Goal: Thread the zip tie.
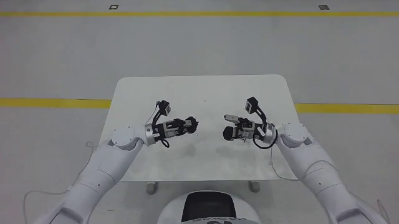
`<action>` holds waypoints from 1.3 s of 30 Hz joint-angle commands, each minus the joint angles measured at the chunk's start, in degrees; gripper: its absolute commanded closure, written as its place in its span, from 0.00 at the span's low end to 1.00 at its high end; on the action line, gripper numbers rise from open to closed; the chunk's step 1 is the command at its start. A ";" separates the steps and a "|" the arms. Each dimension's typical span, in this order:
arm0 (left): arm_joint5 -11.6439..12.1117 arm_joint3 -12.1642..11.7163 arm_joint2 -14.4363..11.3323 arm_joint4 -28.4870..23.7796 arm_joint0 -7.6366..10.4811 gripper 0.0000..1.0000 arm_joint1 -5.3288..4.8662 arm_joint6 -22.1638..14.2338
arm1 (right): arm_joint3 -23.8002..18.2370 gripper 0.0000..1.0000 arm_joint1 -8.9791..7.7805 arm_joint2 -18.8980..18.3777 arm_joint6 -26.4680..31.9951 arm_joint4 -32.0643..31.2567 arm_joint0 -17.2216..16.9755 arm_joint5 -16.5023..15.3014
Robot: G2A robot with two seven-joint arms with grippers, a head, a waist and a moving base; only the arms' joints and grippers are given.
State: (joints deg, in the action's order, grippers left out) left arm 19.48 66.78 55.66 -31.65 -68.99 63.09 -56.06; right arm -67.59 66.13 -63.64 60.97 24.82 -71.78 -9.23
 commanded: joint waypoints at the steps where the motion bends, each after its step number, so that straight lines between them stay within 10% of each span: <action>1: 0.00 0.23 0.00 0.28 -0.34 1.00 -0.06 0.17 | -3.14 0.00 -0.60 -0.98 -2.39 -3.71 -1.17 2.82; 8: -0.02 0.50 -0.58 0.19 -0.42 1.00 0.01 0.41 | -14.63 0.00 -2.58 -3.68 -8.46 -17.10 -5.04 14.96; 17: -0.35 1.25 -0.90 1.20 -0.65 1.00 0.02 1.80 | -15.43 0.00 -2.68 -3.53 -10.42 -19.88 -5.00 15.38; 23: -0.66 2.00 -0.76 2.19 -1.02 1.00 -0.26 2.15 | -24.60 0.00 -3.53 -2.04 -15.79 -36.75 -5.19 28.71; 32: -0.75 1.88 -0.81 2.71 -1.16 1.00 -0.49 2.55 | -23.14 0.00 -1.33 -2.28 -8.86 -56.94 -3.80 28.71; 39: -0.75 1.78 -0.56 2.53 -1.37 1.00 -0.63 2.98 | -23.63 0.00 -0.25 -2.74 -6.61 -59.10 -4.11 28.71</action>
State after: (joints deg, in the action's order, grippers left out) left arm 18.72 68.57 55.10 -29.12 -70.36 62.45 -53.07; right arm -91.23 65.89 -66.39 54.39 -34.30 -75.90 19.48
